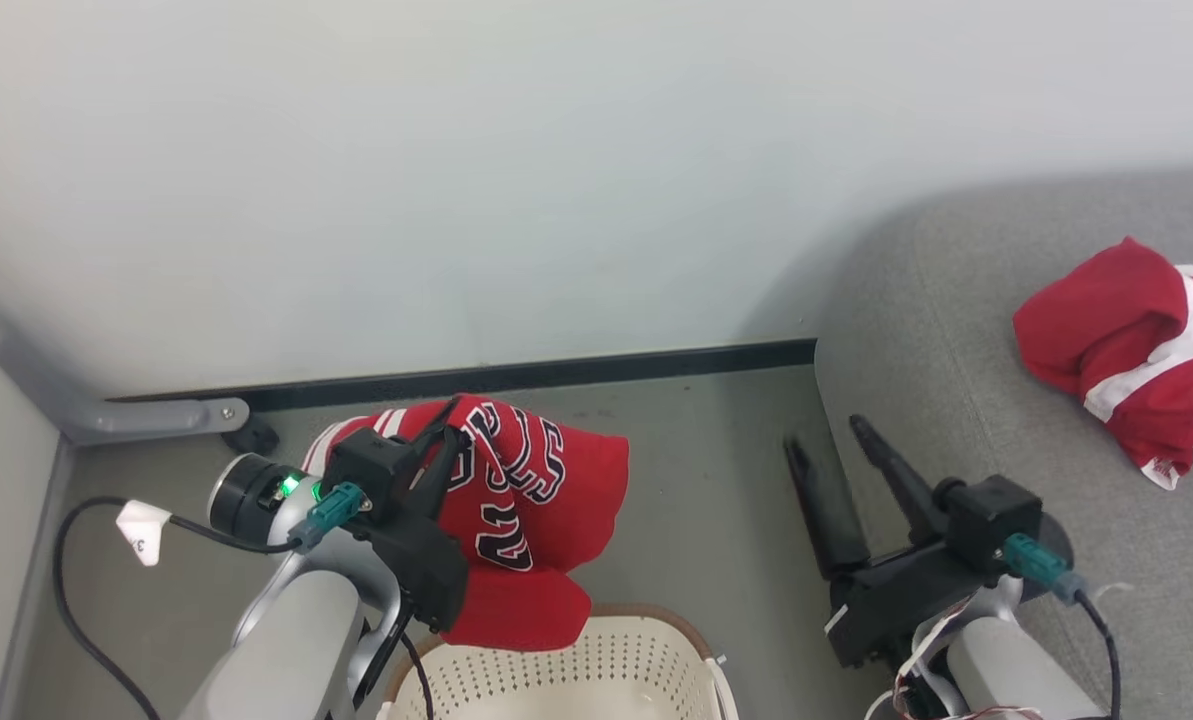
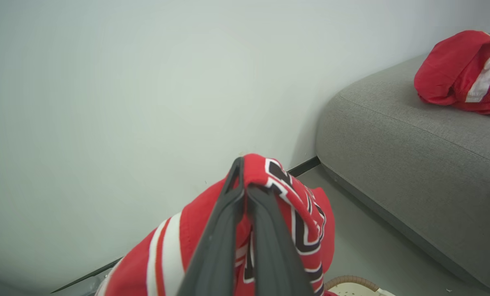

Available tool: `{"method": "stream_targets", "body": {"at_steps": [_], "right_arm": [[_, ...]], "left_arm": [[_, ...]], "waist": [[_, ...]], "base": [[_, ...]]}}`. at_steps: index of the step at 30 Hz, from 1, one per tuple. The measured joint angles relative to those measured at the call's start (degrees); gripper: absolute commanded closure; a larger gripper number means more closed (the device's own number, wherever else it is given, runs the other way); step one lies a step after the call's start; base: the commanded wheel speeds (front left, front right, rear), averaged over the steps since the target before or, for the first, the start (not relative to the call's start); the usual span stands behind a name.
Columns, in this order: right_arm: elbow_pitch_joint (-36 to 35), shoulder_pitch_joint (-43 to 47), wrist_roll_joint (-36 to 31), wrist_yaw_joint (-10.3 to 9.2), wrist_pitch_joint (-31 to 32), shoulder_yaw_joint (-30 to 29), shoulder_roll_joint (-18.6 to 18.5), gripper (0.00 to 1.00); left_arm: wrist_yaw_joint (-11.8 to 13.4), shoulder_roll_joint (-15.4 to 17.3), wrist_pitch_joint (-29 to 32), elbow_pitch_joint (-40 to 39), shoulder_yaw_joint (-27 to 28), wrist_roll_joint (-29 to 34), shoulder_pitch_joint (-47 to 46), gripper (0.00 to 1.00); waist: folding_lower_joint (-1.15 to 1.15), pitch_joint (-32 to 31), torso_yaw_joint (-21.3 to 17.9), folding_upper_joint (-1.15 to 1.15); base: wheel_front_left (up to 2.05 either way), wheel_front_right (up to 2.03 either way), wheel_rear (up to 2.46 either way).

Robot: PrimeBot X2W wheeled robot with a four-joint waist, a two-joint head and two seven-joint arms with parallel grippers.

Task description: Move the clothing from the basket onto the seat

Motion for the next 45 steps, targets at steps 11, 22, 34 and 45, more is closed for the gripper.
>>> {"method": "stream_targets", "body": {"at_steps": [11, 22, 34, 45], "right_arm": [[0.4, 1.7, -0.6, 0.90, 0.0, 5.4, 1.0, 0.00], [1.0, 1.2, -1.0, 1.32, 0.0, 9.5, -1.2, 0.00], [1.4, -3.8, 1.5, 1.33, 0.0, 22.1, -7.3, 0.00], [2.5, -8.4, 6.1, 1.34, 0.0, 32.3, -11.3, 0.00]], "left_arm": [[-0.4, 0.6, 1.6, -8.9, -3.8, -1.3, 2.4, 1.00], [-0.4, 1.8, 4.9, -16.4, -6.0, -3.5, 2.6, 1.00], [-0.4, 2.1, 8.1, -23.7, -7.9, -4.3, 2.7, 1.00], [-0.4, 2.1, 10.9, -28.1, -8.7, -4.8, 2.7, 1.00]], "waist": [[0.00, -7.7, 0.3, 0.00], [0.01, -8.5, -0.7, 0.01], [0.01, -8.1, -0.6, 0.01], [0.01, -7.6, 0.0, 0.01]], "base": [[0.00, 0.00, 0.00], [0.00, 0.00, 0.00], [0.00, 0.00, 0.00], [0.00, 0.00, 0.00]]}}
